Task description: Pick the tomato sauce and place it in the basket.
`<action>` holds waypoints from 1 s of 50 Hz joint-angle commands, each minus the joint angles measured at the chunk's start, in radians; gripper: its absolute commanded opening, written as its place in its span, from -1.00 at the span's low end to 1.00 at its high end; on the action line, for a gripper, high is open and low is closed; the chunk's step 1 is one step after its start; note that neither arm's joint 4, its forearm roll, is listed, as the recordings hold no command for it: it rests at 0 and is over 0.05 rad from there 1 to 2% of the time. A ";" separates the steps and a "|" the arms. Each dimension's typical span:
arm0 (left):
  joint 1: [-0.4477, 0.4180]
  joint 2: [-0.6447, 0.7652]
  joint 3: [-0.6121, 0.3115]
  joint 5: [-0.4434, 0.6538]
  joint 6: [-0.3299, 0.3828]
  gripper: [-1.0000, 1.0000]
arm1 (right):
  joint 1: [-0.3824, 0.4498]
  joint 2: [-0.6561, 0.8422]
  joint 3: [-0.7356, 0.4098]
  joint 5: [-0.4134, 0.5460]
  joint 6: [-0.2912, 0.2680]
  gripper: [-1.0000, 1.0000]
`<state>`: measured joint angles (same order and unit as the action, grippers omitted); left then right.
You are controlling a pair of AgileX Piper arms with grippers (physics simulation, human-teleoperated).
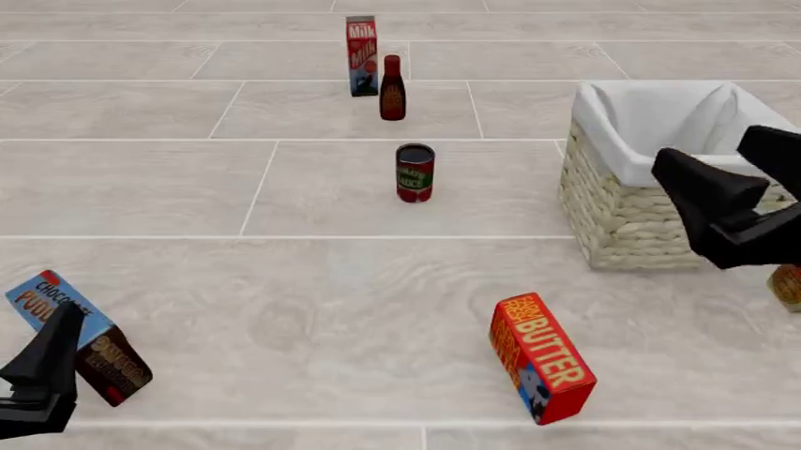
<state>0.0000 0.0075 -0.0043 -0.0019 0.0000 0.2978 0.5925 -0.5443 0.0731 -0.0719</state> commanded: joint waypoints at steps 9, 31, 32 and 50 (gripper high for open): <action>0.000 0.000 0.000 0.000 0.000 1.00 | 0.226 0.419 -0.256 -0.050 0.008 1.00; 0.000 0.000 0.000 0.000 0.000 1.00 | 0.222 0.761 -0.373 -0.197 0.099 1.00; 0.000 0.000 0.000 0.000 0.000 1.00 | 0.218 0.775 -0.379 -0.202 0.102 1.00; 0.000 0.000 0.000 0.000 0.000 1.00 | 0.180 0.900 -0.427 -0.241 0.091 1.00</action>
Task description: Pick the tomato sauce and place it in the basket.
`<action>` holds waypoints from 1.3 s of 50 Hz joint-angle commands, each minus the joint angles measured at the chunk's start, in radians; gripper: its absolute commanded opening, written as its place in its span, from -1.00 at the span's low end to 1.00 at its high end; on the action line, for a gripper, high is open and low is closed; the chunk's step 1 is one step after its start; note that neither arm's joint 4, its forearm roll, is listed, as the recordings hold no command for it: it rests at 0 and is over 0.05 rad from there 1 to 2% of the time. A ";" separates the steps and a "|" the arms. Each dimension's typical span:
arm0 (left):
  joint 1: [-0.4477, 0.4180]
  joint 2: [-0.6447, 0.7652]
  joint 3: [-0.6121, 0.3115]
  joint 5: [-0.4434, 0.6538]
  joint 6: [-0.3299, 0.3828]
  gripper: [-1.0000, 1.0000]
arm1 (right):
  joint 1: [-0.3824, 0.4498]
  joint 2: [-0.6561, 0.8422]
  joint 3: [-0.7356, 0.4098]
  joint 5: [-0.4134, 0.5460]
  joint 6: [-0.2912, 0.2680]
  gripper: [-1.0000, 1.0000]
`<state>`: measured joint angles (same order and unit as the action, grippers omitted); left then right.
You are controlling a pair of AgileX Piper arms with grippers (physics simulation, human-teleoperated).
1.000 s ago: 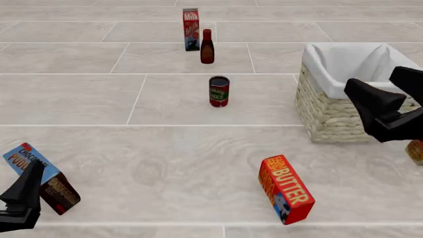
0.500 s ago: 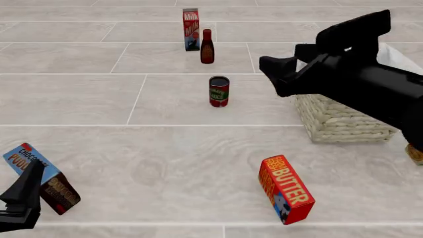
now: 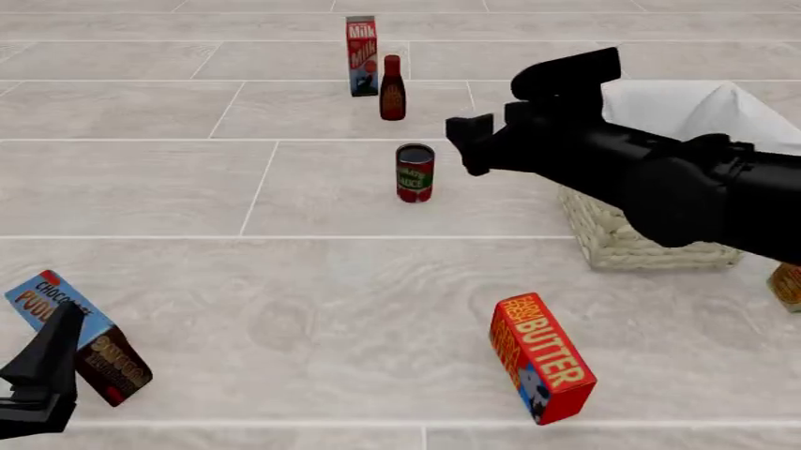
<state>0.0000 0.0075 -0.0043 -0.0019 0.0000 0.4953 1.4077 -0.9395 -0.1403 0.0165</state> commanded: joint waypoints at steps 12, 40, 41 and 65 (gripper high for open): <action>0.000 0.000 0.000 0.000 0.000 1.00 | -0.043 0.155 -0.064 -0.041 -0.003 1.00; 0.000 0.000 0.000 0.000 0.000 1.00 | -0.058 0.332 -0.154 -0.079 -0.011 1.00; 0.000 0.000 0.000 0.000 0.000 1.00 | -0.057 0.338 -0.157 -0.080 -0.009 1.00; 0.000 0.000 0.000 0.000 0.000 1.00 | -0.066 0.447 -0.212 -0.094 0.002 1.00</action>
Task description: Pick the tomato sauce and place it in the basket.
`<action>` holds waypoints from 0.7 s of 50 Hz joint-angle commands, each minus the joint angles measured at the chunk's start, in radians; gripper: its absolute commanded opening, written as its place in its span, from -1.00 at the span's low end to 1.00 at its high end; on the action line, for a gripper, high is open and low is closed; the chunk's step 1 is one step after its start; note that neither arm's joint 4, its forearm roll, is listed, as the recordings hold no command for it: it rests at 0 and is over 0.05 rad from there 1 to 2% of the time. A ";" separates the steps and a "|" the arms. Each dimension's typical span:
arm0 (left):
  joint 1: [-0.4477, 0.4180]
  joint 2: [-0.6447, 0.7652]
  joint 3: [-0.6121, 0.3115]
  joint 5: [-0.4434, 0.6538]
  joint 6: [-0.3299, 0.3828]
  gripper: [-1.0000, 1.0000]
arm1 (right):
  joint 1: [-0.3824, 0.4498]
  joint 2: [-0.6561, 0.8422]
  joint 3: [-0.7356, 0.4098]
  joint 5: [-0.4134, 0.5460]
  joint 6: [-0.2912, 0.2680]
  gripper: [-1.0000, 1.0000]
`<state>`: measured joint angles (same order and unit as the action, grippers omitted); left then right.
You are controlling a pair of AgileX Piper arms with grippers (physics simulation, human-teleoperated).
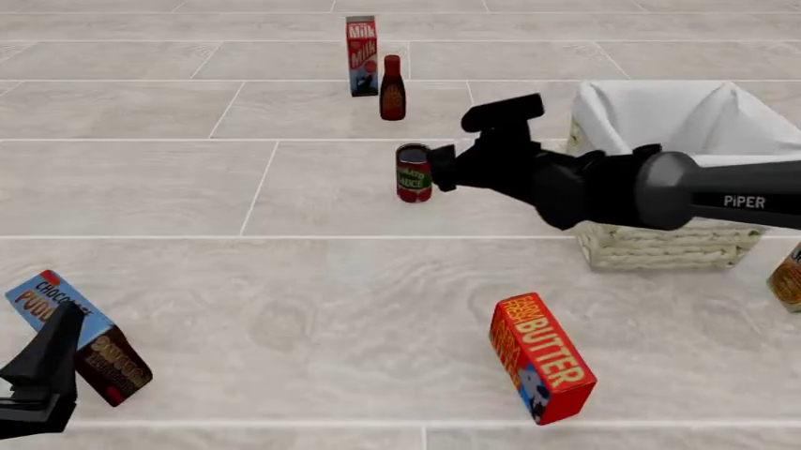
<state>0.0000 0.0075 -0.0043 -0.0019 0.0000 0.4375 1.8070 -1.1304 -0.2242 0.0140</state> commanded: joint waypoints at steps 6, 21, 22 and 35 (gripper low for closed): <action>0.000 0.000 0.000 0.000 0.000 1.00 | -0.016 0.070 -0.036 -0.014 0.006 1.00; 0.000 0.000 0.000 0.000 0.000 1.00 | -0.019 0.119 -0.070 -0.016 0.002 1.00; 0.000 0.000 0.000 0.000 0.000 1.00 | -0.018 0.125 -0.075 -0.014 0.002 1.00; 0.000 0.000 0.000 0.000 0.000 1.00 | -0.018 0.178 -0.135 0.002 -0.003 1.00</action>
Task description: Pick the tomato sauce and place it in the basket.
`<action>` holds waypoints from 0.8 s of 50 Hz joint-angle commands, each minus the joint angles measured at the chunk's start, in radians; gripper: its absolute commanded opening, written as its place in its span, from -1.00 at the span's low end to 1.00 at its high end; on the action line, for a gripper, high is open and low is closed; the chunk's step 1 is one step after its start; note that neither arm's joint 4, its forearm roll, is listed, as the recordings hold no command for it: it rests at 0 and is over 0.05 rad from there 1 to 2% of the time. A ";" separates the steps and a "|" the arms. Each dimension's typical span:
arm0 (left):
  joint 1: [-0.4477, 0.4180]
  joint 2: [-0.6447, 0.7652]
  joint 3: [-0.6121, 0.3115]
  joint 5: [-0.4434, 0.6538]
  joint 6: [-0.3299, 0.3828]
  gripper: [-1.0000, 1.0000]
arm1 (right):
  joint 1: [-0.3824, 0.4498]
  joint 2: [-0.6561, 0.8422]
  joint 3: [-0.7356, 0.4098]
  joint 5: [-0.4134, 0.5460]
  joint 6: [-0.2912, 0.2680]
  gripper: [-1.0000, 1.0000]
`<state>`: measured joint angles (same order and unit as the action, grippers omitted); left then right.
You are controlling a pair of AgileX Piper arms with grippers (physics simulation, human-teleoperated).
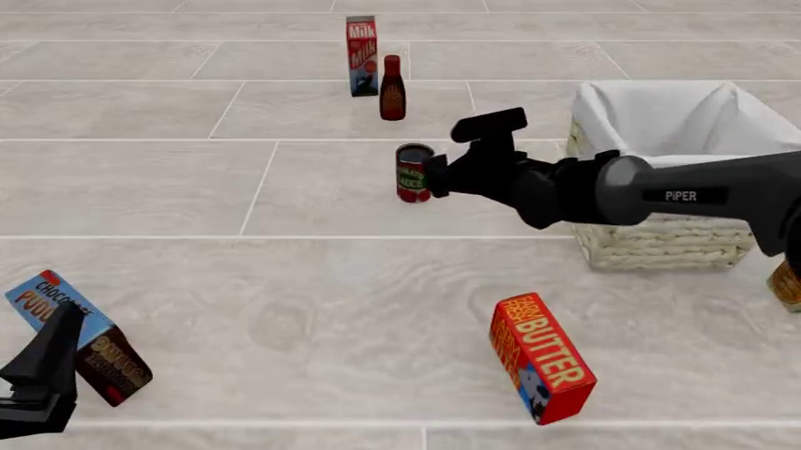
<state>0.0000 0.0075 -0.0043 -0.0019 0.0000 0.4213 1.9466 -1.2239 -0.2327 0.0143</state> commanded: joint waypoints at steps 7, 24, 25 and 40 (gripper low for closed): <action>0.000 0.000 0.000 0.000 0.000 1.00 | -0.006 0.064 -0.075 0.021 -0.011 1.00; 0.000 0.000 0.000 0.000 0.000 1.00 | -0.013 0.115 -0.140 0.042 -0.018 1.00; 0.000 0.000 0.000 0.000 0.000 1.00 | -0.013 0.119 -0.144 0.043 -0.018 1.00; 0.000 0.000 0.000 0.000 0.000 1.00 | -0.018 0.150 -0.191 0.063 -0.027 1.00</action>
<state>0.0000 0.0075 -0.0043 -0.0019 0.0000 0.4063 2.0752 -1.3843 -0.1815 -0.0071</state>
